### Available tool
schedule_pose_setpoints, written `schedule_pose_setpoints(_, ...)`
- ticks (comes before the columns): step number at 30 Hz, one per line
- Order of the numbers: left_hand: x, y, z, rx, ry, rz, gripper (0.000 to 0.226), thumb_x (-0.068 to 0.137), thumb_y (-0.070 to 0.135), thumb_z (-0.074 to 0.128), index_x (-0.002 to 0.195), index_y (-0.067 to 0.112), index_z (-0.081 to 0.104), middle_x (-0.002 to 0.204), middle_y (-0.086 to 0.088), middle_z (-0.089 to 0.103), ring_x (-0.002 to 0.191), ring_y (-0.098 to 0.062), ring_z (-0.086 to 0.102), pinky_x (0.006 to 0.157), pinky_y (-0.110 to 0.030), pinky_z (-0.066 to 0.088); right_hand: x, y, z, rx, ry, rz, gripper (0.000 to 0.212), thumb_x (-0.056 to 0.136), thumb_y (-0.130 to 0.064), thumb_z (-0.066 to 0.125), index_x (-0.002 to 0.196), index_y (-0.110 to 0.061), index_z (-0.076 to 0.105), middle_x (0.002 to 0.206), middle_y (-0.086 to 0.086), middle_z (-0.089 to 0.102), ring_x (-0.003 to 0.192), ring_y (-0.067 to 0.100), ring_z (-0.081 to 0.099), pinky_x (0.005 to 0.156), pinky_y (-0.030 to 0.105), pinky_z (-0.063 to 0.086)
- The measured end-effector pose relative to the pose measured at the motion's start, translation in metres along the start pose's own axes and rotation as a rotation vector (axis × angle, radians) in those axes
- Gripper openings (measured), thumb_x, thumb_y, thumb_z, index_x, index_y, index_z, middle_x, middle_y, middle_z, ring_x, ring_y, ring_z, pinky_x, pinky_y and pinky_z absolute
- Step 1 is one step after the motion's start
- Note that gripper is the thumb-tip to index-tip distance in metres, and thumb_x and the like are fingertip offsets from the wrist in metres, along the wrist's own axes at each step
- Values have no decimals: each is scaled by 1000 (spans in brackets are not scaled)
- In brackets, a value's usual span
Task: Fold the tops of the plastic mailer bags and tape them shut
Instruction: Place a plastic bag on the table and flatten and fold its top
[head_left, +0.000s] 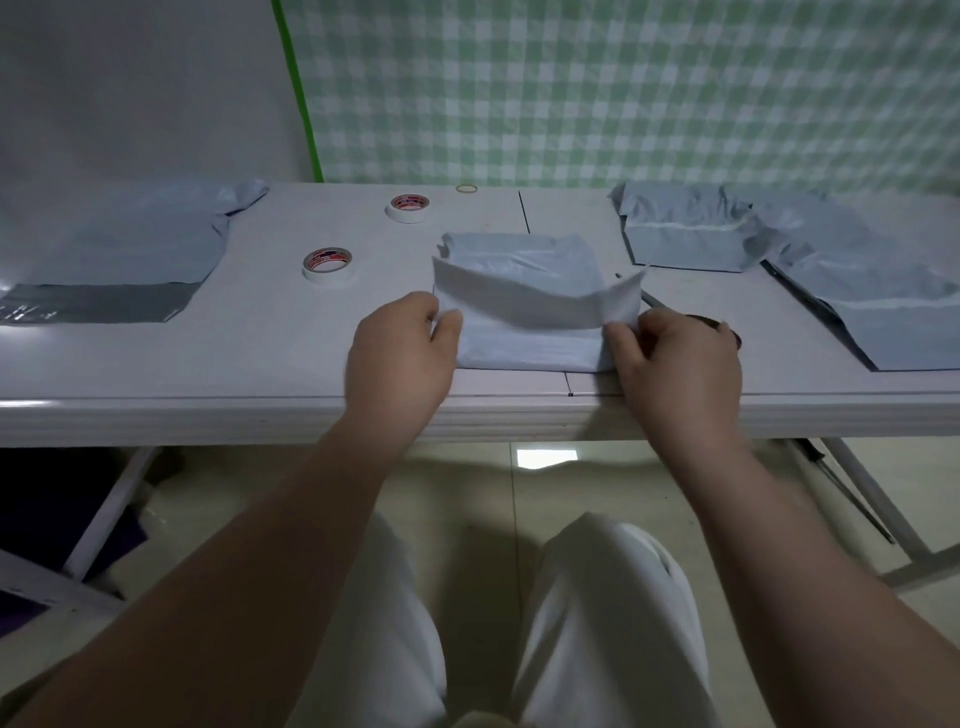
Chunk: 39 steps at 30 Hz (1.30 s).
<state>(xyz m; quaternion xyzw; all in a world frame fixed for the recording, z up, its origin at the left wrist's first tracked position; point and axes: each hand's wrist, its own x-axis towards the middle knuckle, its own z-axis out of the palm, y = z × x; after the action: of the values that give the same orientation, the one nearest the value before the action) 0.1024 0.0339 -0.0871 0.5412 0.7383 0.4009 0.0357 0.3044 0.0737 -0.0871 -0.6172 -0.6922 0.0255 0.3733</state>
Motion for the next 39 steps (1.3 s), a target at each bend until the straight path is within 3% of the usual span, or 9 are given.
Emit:
schedule_pose_setpoints(2,-1,0,2,46,17,5,40,92,25,51,59,15,30,54,-1,31,58,-23,35,52,-34,23,-3,2,9,-12,59,-4,38,87,-31,50,53,-17,39,48,6,47,63,35,47,81,35,36)
schedule_pose_setpoints(4,-2,0,4,92,38,6,35,91,24,51,61,11,38,55,-3,39,59,-24,40,51,-34,29,-6,4,16,-1,105,36,34,87,-33,51,57,-20,45,52,5,50,76,36,49,72,28,24)
schedule_pose_setpoints(8,-6,-1,7,156,88,34,23,89,22,52,72,7,54,64,-9,55,70,-29,49,59,-38,40,-6,2,17,-20,98,92,25,87,-34,54,74,-17,66,66,4,60,94,33,46,70,24,17)
schedule_pose_setpoints(14,-8,-4,9,148,99,40,15,86,18,55,72,11,54,65,-7,58,71,-29,51,58,-36,41,-5,1,16,-24,58,127,21,86,-35,58,86,-17,69,70,-2,56,103,30,43,71,22,17)
schedule_pose_setpoints(17,-9,-1,8,136,92,19,5,87,17,55,91,14,57,73,-6,61,74,-28,54,62,-36,41,-4,2,16,-37,58,122,20,85,-36,59,83,-18,68,68,-3,56,100,31,43,67,21,14)
schedule_pose_setpoints(21,-9,-1,9,162,111,87,29,89,15,53,117,22,57,80,-6,65,80,-30,56,70,-37,43,-4,1,17,-41,59,107,19,85,-35,60,80,-19,66,63,-5,51,93,29,41,71,24,17)
schedule_pose_setpoints(24,-7,-6,13,199,96,160,33,86,16,46,103,25,72,85,-6,72,83,-34,59,71,-39,47,-4,1,16,-27,60,117,16,84,-36,60,79,-21,65,66,-3,55,96,31,43,67,22,14)
schedule_pose_setpoints(29,-4,-9,15,356,104,187,22,70,7,55,74,16,74,62,-8,66,56,-32,59,51,-33,45,-5,0,16,-22,63,126,16,84,-37,62,76,-23,62,67,-1,55,97,34,46,64,21,12)
schedule_pose_setpoints(39,-5,-8,15,392,93,186,21,63,2,55,71,12,73,55,-9,61,50,-31,56,47,-32,44,-5,-5,18,-17,57,208,18,85,-36,59,80,-20,66,70,1,58,101,31,43,76,30,28)
